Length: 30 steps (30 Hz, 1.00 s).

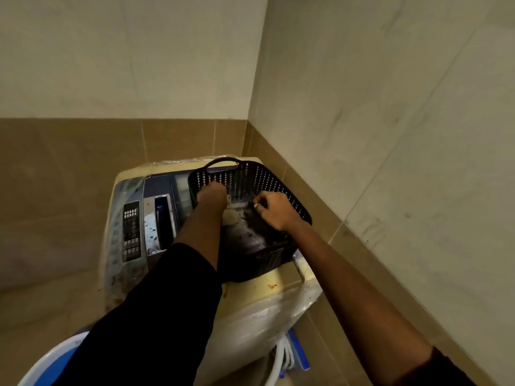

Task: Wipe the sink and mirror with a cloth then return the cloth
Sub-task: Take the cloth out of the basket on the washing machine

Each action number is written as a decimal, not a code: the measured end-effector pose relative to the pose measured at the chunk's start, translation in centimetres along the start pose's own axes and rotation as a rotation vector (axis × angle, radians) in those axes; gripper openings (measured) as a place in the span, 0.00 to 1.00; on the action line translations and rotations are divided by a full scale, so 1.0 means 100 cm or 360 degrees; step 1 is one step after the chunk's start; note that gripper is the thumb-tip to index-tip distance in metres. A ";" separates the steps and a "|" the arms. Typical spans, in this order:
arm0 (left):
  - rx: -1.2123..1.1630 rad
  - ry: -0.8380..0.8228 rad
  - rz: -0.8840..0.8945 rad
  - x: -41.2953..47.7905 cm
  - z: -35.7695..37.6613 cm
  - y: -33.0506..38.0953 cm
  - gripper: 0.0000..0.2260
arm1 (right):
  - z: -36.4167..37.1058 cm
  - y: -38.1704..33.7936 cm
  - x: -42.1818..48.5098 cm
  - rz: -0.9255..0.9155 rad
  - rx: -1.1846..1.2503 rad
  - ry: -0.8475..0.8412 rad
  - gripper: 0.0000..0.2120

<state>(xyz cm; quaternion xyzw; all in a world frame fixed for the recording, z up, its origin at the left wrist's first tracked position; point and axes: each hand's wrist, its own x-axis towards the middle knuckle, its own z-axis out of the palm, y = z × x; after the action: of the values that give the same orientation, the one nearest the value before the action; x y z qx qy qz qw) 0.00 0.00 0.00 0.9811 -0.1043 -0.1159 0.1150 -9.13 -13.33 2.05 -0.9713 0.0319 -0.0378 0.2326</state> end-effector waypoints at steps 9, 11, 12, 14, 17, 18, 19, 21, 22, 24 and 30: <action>0.0560 0.0046 -0.0024 0.008 0.010 0.001 0.19 | 0.005 0.009 0.010 0.0049 0.0135 -0.0079 0.07; 0.0527 0.0114 0.0041 0.006 0.006 0.002 0.17 | 0.003 0.008 0.010 0.0063 0.0139 -0.0058 0.07; 0.0461 0.0116 0.0062 0.004 0.004 0.002 0.16 | 0.003 0.007 0.010 0.0076 0.0146 -0.0048 0.07; 0.0236 0.0064 0.0061 0.000 0.001 0.002 0.14 | 0.001 0.004 0.009 0.0109 0.0156 -0.0037 0.07; -0.0108 -0.0044 0.0069 -0.010 -0.010 0.004 0.12 | -0.005 0.000 0.005 0.0173 0.0225 0.0032 0.08; -0.0200 -0.0057 0.0084 -0.012 -0.015 0.004 0.13 | -0.007 -0.003 0.003 0.0193 0.0255 0.0066 0.09; -0.0281 -0.0056 0.0116 -0.017 -0.023 0.005 0.13 | -0.011 -0.007 0.001 0.0216 0.0296 0.0099 0.11; -0.0464 -0.0028 0.0193 -0.031 -0.040 0.006 0.12 | -0.018 -0.014 -0.005 0.0283 0.0395 0.0142 0.15; -0.0566 -0.0004 0.0223 -0.041 -0.048 0.006 0.10 | -0.021 -0.019 -0.009 0.0312 0.0451 0.0144 0.18; -0.0815 0.0067 0.0257 -0.058 -0.061 0.005 0.07 | -0.026 -0.030 -0.017 0.0342 0.0646 0.0149 0.21; -0.1834 0.0141 0.0111 -0.130 -0.074 -0.019 0.08 | -0.037 -0.075 -0.058 0.0346 0.1334 0.0306 0.25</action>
<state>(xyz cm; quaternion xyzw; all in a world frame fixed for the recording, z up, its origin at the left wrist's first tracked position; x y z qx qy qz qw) -10.22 6.27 9.18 0.7599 -0.0515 -0.1088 0.6387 -14.93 -7.85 8.39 -0.7761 0.1372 -0.1132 0.6050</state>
